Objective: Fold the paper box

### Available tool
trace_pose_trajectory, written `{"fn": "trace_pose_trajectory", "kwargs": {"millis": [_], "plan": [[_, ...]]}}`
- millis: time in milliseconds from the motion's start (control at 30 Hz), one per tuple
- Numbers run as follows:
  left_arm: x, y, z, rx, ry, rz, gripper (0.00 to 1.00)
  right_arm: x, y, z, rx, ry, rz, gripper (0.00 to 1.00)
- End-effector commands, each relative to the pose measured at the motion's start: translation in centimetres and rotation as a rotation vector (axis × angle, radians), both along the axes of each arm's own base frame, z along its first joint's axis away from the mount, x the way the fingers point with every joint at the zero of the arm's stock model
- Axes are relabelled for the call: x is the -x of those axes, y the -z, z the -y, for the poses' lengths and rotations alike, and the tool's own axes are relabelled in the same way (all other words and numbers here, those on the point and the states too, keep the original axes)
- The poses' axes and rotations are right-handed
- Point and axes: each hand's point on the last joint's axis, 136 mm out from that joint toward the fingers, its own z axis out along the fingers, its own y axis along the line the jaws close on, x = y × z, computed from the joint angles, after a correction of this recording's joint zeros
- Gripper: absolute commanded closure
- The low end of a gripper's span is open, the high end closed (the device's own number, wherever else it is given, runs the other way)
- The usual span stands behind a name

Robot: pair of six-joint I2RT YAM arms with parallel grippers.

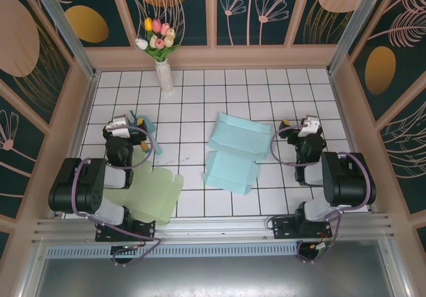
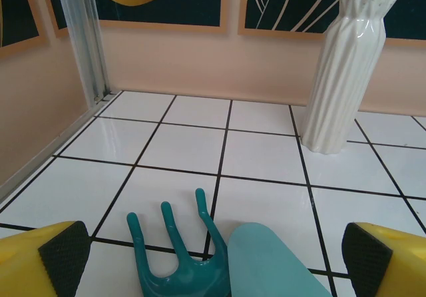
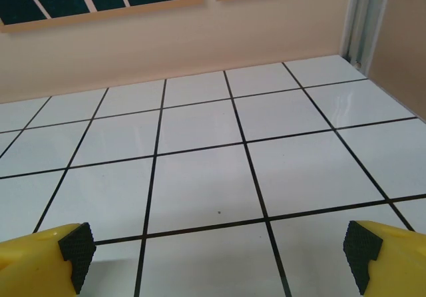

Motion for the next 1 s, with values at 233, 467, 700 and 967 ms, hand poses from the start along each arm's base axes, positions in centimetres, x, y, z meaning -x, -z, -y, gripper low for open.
{"fn": "trace_pose_trajectory", "kwargs": {"millis": [233,467,700,967], "plan": [[-0.4,-0.7,-0.2,-0.012,0.001,0.019,0.01,-0.5,-0.6,-0.4,-0.008,-0.041,0.019,0.01],[-0.4,-0.6,-0.2,-0.007,-0.005,0.017,0.01,-0.6,-0.6,-0.2,-0.011,-0.033,0.018,0.01],[-0.4,-0.6,-0.5,-0.005,-0.017,0.018,0.01,-0.6,-0.6,-0.2,-0.016,-0.037,0.017,0.01],[-0.1,-1.7,0.1,-0.018,0.016,0.031,0.01,-0.5,-0.7,-0.4,-0.006,-0.036,0.021,0.01]]}}
